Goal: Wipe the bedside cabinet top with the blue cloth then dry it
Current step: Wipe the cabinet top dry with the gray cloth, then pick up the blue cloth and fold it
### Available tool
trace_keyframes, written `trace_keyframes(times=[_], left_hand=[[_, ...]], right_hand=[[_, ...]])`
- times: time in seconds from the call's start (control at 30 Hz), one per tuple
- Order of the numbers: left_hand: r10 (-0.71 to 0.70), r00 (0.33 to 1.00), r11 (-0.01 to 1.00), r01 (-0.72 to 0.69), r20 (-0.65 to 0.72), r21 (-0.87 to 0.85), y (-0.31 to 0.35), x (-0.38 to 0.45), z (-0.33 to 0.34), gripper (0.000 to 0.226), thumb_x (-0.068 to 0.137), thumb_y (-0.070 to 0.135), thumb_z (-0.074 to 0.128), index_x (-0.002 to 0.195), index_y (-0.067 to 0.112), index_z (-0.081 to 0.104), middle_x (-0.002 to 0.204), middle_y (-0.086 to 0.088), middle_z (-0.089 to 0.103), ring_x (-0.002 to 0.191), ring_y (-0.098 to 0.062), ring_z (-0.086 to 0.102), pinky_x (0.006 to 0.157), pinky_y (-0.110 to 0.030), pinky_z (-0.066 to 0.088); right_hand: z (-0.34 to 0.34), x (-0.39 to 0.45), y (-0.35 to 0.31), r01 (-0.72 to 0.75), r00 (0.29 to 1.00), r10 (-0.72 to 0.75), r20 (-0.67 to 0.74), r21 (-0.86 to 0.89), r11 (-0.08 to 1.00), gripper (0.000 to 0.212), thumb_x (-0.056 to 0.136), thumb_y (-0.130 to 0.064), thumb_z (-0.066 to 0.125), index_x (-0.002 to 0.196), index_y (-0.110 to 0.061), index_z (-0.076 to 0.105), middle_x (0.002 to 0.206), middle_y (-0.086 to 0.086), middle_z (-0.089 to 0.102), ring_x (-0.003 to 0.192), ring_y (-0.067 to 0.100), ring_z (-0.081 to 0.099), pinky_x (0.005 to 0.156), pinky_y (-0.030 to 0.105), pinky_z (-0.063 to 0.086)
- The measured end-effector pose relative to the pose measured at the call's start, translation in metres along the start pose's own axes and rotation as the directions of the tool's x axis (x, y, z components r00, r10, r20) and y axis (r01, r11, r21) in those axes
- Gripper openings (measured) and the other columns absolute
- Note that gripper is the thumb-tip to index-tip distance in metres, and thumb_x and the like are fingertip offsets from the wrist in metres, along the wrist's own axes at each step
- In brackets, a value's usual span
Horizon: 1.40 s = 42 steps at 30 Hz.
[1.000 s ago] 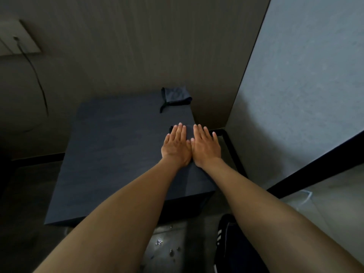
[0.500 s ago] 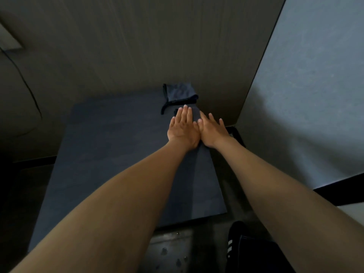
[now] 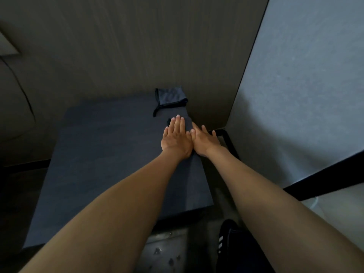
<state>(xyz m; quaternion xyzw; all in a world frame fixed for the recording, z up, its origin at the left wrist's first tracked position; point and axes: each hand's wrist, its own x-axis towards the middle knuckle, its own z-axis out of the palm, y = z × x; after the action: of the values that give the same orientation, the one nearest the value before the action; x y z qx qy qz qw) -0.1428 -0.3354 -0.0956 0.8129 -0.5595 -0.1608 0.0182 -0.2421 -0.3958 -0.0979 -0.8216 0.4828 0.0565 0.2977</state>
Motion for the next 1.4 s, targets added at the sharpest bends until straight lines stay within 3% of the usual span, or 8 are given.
trace_keyframes(times=[0.7,0.93,1.0,1.1,1.27,1.4], left_hand=[[0.039,0.996,0.998,-0.042,0.078,0.047,0.041,-0.194,0.046,0.064,0.106,0.04,0.011,0.155,0.011,-0.018,0.161,-0.004,-0.029,0.148,-0.019,-0.025,0.124,-0.04,-0.003],[0.12,0.989,0.991,-0.124,0.087,0.044,0.035,-0.22,0.042,0.074,0.104,0.047,0.028,0.157,0.011,-0.011,0.165,-0.006,-0.017,0.152,-0.021,-0.014,0.125,-0.038,0.001],[0.149,0.984,0.985,-0.156,0.097,0.079,0.031,-0.224,0.039,0.08,0.102,0.05,0.035,0.157,0.011,-0.009,0.165,-0.007,-0.014,0.152,-0.022,-0.011,0.125,-0.039,0.003],[0.223,0.966,0.972,-0.231,0.13,0.053,0.024,-0.231,0.029,0.086,0.099,0.053,0.043,0.158,0.01,-0.004,0.166,-0.009,-0.008,0.153,-0.024,-0.005,0.125,-0.04,0.006],[0.306,0.946,0.941,-0.283,0.104,-0.187,0.006,-0.249,0.011,0.095,0.09,0.062,0.055,0.159,0.016,0.009,0.167,-0.005,0.004,0.153,-0.022,0.0,0.123,-0.037,0.007],[0.326,0.943,0.935,-0.31,0.071,-0.174,-0.008,-0.257,-0.001,0.098,0.08,0.053,0.073,0.156,0.026,0.017,0.164,0.001,0.019,0.149,-0.022,0.021,0.119,-0.044,0.028]], right_hand=[[0.068,-0.192,0.029,-0.11,0.994,0.109,0.009,0.092,0.99,0.053,0.105,-0.043,0.017,0.157,-0.032,0.01,0.164,0.003,0.02,0.153,0.022,0.006,0.121,0.052,0.0],[0.066,-0.228,0.02,-0.109,0.988,0.114,-0.1,0.05,0.993,0.056,0.104,-0.03,0.037,0.157,-0.022,0.018,0.161,0.006,0.027,0.151,0.024,0.015,0.122,0.047,0.012],[0.065,-0.239,0.012,-0.128,0.974,0.141,-0.178,0.086,0.988,0.062,0.1,-0.028,0.051,0.155,-0.02,0.024,0.156,0.008,0.036,0.146,0.027,0.03,0.118,0.043,0.026],[0.063,-0.248,-0.001,-0.142,0.937,0.183,-0.296,0.154,0.978,0.053,0.097,-0.023,0.058,0.147,-0.021,0.041,0.139,0.006,0.057,0.127,0.024,0.055,0.1,0.036,0.046],[0.055,-0.251,-0.012,-0.13,0.892,0.27,-0.364,0.364,0.922,0.042,0.093,-0.014,0.059,0.133,-0.024,0.061,0.128,0.003,0.065,0.118,0.024,0.062,0.093,0.033,0.05],[0.048,-0.249,-0.02,-0.074,0.913,0.279,-0.298,0.551,0.831,0.038,0.089,-0.009,0.062,0.126,-0.019,0.067,0.127,0.005,0.067,0.117,0.024,0.063,0.096,0.031,0.051]])
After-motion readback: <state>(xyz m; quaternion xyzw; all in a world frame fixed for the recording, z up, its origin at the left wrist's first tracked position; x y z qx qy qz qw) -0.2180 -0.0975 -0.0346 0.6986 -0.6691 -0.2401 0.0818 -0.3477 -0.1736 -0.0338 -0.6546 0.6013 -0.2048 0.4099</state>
